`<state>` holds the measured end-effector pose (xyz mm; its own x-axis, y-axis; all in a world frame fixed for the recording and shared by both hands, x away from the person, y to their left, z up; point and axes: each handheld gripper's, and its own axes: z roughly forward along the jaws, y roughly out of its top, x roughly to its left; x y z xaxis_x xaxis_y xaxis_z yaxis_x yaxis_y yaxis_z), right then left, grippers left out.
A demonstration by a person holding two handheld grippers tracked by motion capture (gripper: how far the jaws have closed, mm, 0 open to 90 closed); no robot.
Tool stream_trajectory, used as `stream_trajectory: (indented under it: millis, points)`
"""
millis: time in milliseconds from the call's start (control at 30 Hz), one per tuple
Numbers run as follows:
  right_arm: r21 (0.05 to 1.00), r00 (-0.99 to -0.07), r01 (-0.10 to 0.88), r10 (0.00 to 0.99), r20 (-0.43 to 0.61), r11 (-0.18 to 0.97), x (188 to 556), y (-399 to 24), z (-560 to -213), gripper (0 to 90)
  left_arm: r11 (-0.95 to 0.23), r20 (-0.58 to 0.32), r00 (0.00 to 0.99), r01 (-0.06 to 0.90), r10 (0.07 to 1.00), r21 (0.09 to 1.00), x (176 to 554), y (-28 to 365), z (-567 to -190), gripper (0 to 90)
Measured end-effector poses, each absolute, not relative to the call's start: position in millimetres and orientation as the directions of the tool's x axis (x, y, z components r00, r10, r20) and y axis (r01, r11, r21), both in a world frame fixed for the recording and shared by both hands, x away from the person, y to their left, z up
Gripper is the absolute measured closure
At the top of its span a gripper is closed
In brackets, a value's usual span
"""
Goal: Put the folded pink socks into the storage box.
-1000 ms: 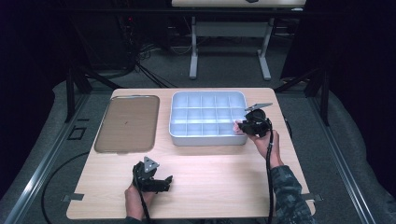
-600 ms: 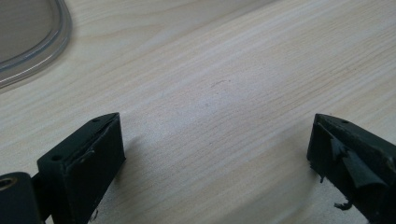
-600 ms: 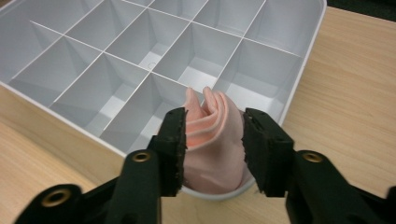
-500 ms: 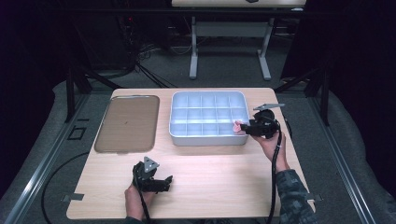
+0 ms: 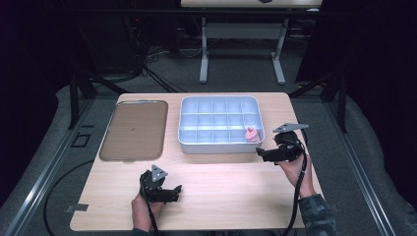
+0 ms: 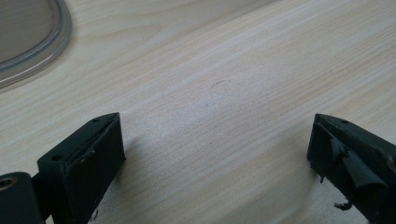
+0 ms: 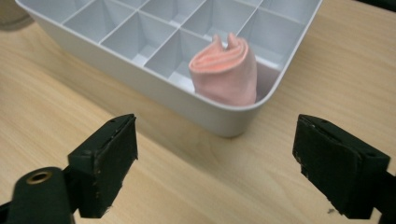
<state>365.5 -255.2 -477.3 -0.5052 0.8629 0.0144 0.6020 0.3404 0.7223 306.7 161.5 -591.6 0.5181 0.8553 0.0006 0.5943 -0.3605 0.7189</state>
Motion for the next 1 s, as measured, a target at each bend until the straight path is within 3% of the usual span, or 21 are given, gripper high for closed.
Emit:
stream_trajectory:
  millis: [600, 1000]
  points:
    - [0.647, -0.466, 0.668, 0.884, -0.021, 0.367, 341.0, -269.9, -552.7, 6.2, -0.361, 0.001, 0.518, 0.594, 0.855, 0.719, 306.6, 161.5, -591.6, 3.5]
    - [0.674, -0.454, 0.659, 0.891, 0.003, 0.334, 327.8, -279.7, -583.8, 4.8, -0.362, 0.003, 0.518, 0.594, 0.855, 0.719, 306.5, 161.5, -591.6, 3.7]
